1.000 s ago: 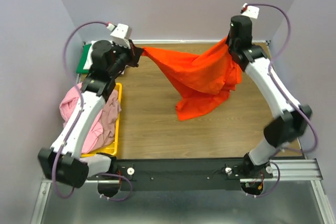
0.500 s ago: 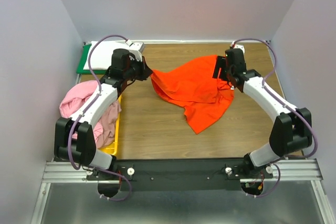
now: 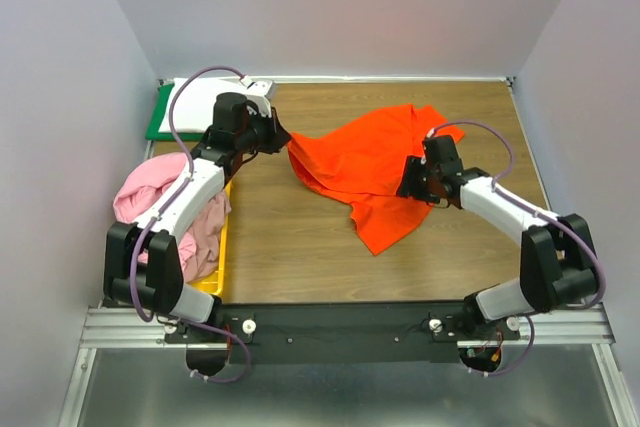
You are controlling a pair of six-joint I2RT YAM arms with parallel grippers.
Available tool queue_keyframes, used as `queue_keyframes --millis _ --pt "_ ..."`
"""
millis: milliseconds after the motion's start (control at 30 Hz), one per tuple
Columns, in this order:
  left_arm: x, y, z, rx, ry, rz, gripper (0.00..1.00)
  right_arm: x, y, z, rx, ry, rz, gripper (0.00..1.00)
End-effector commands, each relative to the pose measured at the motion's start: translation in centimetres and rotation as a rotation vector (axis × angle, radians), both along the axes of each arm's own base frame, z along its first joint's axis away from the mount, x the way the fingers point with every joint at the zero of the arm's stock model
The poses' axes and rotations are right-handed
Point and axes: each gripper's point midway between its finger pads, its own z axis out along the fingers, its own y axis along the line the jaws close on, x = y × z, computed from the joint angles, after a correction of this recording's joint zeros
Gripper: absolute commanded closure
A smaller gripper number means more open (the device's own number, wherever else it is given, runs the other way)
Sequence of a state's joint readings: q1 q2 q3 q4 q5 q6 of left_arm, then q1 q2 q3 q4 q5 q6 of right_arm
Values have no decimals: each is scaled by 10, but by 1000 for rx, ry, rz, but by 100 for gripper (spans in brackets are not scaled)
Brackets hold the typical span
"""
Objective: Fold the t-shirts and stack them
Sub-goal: Flatten the tshirt out
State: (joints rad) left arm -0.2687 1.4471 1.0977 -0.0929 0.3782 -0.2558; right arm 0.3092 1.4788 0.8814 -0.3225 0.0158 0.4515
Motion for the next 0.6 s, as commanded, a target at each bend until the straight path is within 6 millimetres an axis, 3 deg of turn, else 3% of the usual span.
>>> queue_keyframes --millis 0,267,567 --pt "6 -2 -4 6 5 3 100 -37 39 8 147 21 93 37" --pt "7 -1 -11 11 26 10 100 -106 94 -11 179 133 192 38" --pt "8 2 -10 21 19 25 100 -141 96 -26 101 209 190 41"
